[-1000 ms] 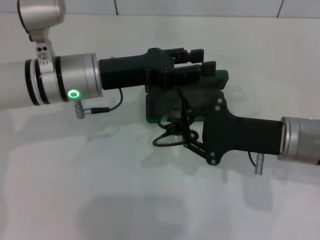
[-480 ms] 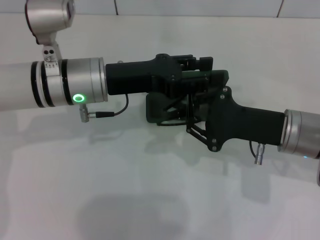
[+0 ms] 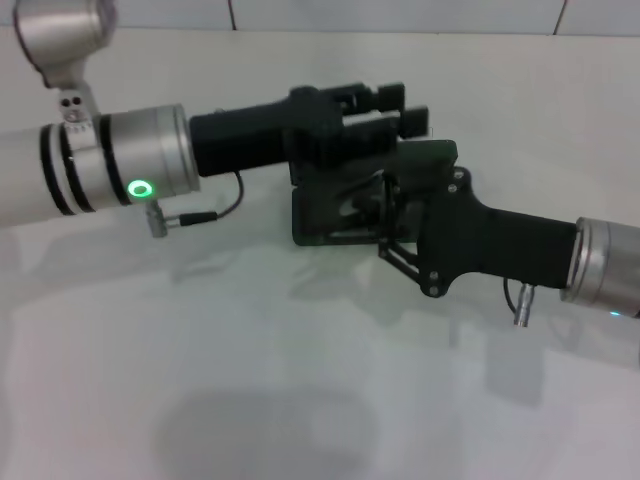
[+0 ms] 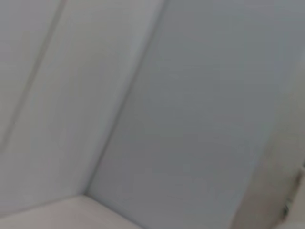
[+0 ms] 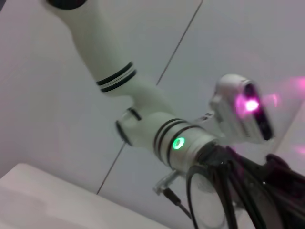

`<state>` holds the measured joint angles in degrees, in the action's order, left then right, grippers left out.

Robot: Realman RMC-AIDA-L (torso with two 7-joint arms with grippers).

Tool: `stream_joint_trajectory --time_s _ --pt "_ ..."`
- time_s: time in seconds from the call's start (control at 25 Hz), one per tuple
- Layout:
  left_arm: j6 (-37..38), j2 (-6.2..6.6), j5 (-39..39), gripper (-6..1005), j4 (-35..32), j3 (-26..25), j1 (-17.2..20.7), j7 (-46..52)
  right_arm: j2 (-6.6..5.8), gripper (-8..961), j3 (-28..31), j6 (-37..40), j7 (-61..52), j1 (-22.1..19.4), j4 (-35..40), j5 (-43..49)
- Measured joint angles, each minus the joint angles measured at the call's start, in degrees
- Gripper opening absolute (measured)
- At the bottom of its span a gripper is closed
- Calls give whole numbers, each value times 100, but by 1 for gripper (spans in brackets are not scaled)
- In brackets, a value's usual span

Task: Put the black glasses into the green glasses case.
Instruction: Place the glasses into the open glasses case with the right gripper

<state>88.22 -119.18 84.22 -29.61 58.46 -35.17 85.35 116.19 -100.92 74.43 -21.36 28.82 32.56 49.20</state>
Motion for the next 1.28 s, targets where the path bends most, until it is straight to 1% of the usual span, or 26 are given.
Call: stream_joint_trajectory --time_s 0.12,0.28,0.52,0.64,0.84,1.08,1.16,1.28 --pt "-11 21 -117 581 21 -154 105 -125 0 158 0 40 10 -96 -10 -195" --pt "-17 23 -61 581 21 -250 153 -188 0 159 -1 43 2 -106 -13 -223" --pt "-1 -24 203 581 0 -217 86 -193 0 161 -22 6 -33 -98 -15 -403" --pt "22 -26 241 581 1 -168 67 -178 0 162 -14 -13 -109 -66 -65 -409" --pt "28 -27 241 581 -41 62 64 -166 0 164 -8 -38 -140 -52 -121 -410" --pt "6 -21 224 580 -44 40 63 -189 0 166 -26 -42 -133 -45 -121 -404" --pt "-36 -24 195 580 -40 -109 74 -206 0 167 -56 -52 -92 -44 -127 -372" --pt "-134 -37 182 580 58 -686 135 -358 0 168 -67 -308 -28 -59 -125 -348"
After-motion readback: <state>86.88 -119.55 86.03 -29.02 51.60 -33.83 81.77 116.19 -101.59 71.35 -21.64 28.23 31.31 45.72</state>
